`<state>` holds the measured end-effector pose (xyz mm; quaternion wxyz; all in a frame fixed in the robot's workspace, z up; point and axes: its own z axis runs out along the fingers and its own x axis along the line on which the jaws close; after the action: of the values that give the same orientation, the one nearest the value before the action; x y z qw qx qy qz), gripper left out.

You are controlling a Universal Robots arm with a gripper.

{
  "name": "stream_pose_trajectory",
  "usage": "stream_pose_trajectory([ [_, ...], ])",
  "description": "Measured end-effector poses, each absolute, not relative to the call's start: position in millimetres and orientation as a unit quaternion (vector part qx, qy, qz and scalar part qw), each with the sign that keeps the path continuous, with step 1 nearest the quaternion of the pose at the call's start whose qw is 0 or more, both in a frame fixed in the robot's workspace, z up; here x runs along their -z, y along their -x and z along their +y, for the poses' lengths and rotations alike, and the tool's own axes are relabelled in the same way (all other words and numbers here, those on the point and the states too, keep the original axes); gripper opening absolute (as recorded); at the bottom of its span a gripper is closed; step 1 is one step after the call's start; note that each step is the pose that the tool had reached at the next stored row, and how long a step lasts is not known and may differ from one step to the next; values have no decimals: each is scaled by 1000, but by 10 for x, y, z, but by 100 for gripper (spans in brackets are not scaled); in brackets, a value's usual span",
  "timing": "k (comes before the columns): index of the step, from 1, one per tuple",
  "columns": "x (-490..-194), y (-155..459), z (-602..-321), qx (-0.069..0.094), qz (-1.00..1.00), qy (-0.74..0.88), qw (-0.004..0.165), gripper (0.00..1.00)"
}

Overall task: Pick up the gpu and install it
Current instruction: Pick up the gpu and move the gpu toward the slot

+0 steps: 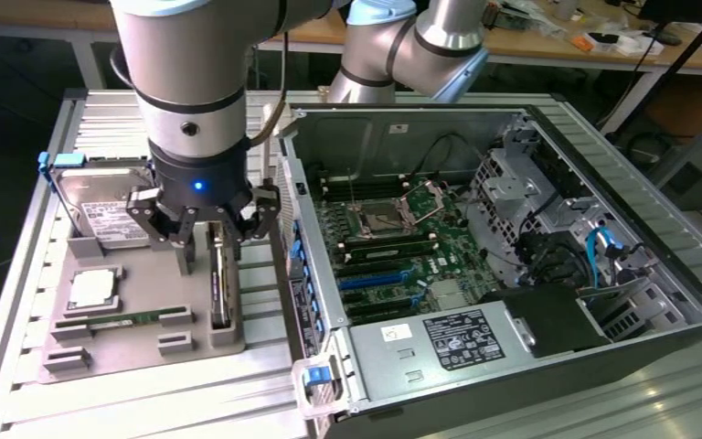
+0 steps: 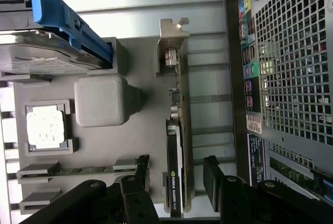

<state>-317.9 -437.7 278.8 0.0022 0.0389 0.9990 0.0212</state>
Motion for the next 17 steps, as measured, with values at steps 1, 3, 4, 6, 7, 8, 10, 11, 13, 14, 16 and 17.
stream_pose_trajectory([
  [1, -2771, 3177, -4378, -21, 999, -39, 2, 54],
  [3, -2734, 3172, -4378, -21, 999, -39, 2, 54],
  [4, -2717, 3170, -4378, -21, 999, -39, 2, 54],
  [6, -2673, 3164, -4378, -21, 999, -39, 2, 54],
  [7, -2655, 3161, -4378, -21, 999, -39, 2, 54],
  [8, -2636, 3155, -4378, -21, 999, -39, 2, 54],
  [10, -2598, 3144, -4378, -21, 999, -39, 2, 54],
  [11, -2581, 3139, -4378, -21, 999, -39, 2, 54],
  [13, -2545, 3128, -4378, -21, 999, -39, 2, 54],
  [14, -2525, 3124, -4378, -21, 999, -39, 2, 54],
  [16, -2496, 3126, -4377, -21, 999, -39, 2, 54],
  [17, -2492, 3138, -4376, -21, 999, -40, 2, 54],
])
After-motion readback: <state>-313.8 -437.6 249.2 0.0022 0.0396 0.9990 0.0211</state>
